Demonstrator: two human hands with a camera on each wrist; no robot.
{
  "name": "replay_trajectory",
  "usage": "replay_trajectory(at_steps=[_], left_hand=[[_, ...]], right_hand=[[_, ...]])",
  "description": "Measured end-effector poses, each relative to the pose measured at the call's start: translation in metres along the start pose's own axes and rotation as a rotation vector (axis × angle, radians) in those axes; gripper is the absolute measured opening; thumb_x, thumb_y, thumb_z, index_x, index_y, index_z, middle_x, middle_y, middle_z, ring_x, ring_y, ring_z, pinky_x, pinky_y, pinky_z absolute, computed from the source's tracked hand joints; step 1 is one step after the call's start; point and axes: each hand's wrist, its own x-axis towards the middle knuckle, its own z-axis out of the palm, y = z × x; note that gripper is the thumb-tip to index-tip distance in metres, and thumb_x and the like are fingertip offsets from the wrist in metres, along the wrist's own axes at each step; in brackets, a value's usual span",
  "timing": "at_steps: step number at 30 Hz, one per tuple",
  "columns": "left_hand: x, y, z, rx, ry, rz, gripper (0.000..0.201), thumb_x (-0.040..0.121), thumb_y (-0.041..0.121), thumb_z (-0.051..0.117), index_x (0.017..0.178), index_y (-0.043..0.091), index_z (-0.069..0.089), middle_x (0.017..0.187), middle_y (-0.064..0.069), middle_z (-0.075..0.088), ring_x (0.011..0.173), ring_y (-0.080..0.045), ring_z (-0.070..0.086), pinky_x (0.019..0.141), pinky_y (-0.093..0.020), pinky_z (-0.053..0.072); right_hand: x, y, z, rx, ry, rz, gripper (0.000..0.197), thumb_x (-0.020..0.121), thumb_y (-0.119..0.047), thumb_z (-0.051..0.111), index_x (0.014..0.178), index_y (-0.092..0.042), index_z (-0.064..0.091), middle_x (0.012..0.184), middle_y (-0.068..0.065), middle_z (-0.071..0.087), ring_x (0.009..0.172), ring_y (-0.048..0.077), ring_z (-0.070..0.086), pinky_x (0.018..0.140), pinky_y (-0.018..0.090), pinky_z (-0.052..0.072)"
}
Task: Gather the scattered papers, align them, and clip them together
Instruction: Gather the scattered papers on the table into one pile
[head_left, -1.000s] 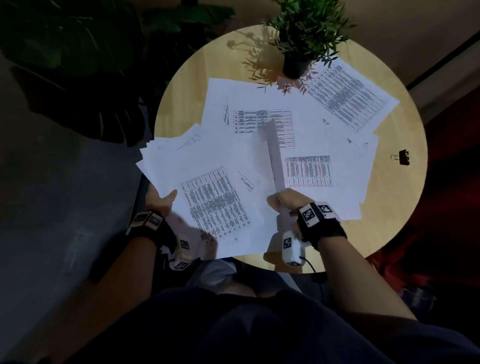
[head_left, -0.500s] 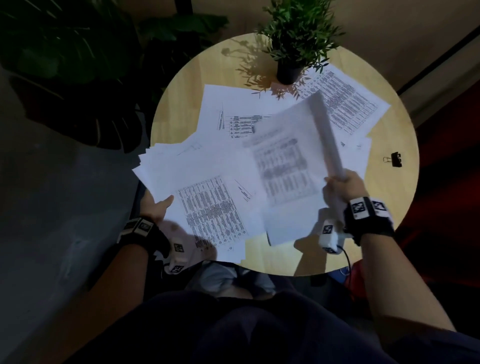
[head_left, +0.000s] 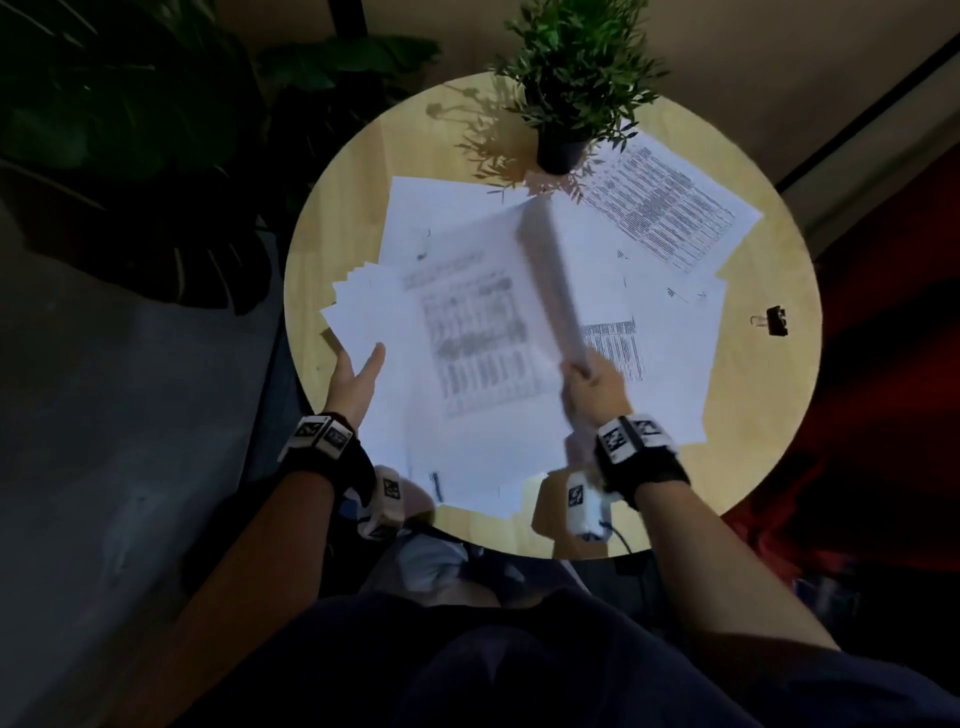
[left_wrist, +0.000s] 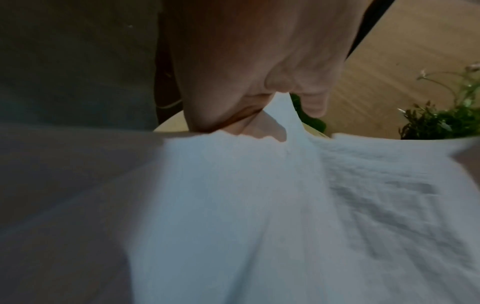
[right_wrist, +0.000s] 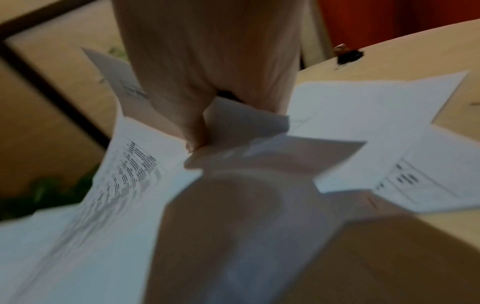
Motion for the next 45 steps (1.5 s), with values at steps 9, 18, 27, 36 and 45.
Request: replay_trajectory(at_steps=[9,18,27,36,45], left_hand=[[-0.004,-0.008,0.008,0.16,-0.019,0.129,0.105,0.083,0.024,0.072,0.151,0.02,-0.008,0.161,0.001,0.005,0.148,-0.018,0.009,0.12,-0.038,0.014],[0.002,-0.016,-0.013,0.303,0.117,0.143,0.087,0.088,0.012,0.064,0.152,0.017,0.005,0.159,-0.005,0.017,0.147,-0.025,0.019,0.119,-0.042,0.02],[0.002,-0.021,-0.023,0.307,0.125,0.007,0.087,0.09,0.017,0.062,0.151,0.013,-0.001,0.161,-0.008,0.005,0.148,-0.029,0.01,0.12,-0.045,0.015],[-0.006,-0.02,-0.018,0.345,0.163,0.012,0.086,0.091,0.018,0.061,0.151,0.011,-0.001,0.16,-0.012,0.007,0.147,-0.031,0.011,0.118,-0.042,0.016],[-0.003,-0.021,-0.019,0.333,0.135,-0.003,0.087,0.092,0.018,0.06,0.151,0.011,-0.003,0.161,-0.009,0.001,0.148,-0.029,0.006,0.119,-0.042,0.011]], right_hand=[[-0.024,-0.014,0.048,-0.163,-0.277,0.014,0.034,0.091,-0.031,0.056,0.112,-0.014,0.036,0.077,0.003,0.06,0.069,0.02,0.061,0.069,0.039,0.053],[0.03,0.014,-0.076,-0.509,0.319,0.385,0.098,0.057,-0.063,0.078,0.127,-0.001,0.049,0.133,0.021,0.045,0.124,0.034,0.042,0.093,0.045,0.043],[0.019,0.021,-0.073,-0.165,0.258,0.53,0.093,0.052,-0.052,0.085,0.121,-0.006,0.044,0.112,0.012,0.058,0.099,0.032,0.063,0.08,0.04,0.055],[0.02,0.005,-0.03,-0.396,0.252,0.551,0.048,0.083,-0.049,0.059,0.104,-0.006,0.062,0.13,0.015,0.047,0.118,0.035,0.045,0.096,0.043,0.042],[0.01,0.007,-0.023,-0.11,0.246,0.456,0.046,0.085,-0.024,0.06,0.124,-0.001,0.054,0.131,0.024,0.048,0.121,0.04,0.048,0.095,0.042,0.042]])
